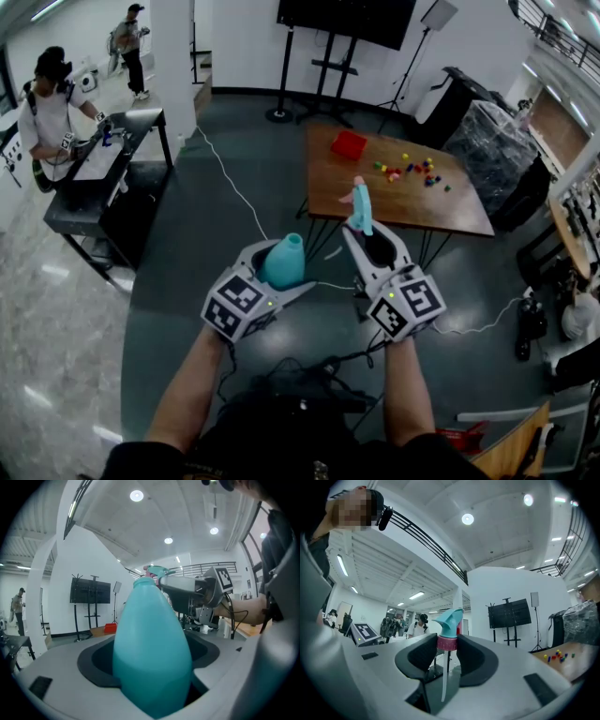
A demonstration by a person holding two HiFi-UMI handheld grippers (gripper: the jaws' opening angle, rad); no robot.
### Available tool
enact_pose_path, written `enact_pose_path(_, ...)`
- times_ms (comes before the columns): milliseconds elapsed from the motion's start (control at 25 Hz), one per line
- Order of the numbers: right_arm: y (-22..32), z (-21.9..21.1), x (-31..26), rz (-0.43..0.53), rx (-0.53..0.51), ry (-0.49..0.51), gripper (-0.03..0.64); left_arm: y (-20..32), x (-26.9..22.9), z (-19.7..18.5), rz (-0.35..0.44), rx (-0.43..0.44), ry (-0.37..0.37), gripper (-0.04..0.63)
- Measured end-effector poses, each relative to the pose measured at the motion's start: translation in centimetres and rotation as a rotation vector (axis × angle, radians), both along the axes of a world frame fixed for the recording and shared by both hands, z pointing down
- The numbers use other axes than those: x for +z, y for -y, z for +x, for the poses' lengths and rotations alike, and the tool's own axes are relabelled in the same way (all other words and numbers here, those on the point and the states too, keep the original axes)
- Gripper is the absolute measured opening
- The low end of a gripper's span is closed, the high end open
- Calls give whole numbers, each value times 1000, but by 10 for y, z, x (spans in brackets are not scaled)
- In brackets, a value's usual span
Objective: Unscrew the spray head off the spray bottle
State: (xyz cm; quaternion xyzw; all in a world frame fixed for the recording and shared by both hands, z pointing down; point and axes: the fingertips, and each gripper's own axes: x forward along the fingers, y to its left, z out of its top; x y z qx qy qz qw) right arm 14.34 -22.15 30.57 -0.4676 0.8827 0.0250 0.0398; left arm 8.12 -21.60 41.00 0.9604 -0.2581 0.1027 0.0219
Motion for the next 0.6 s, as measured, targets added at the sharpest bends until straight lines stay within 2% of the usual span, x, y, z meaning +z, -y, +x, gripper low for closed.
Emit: enact_pose_path(600, 0, 1, 13, -16, 23, -9, 137, -4, 0, 3, 2, 9, -2, 422)
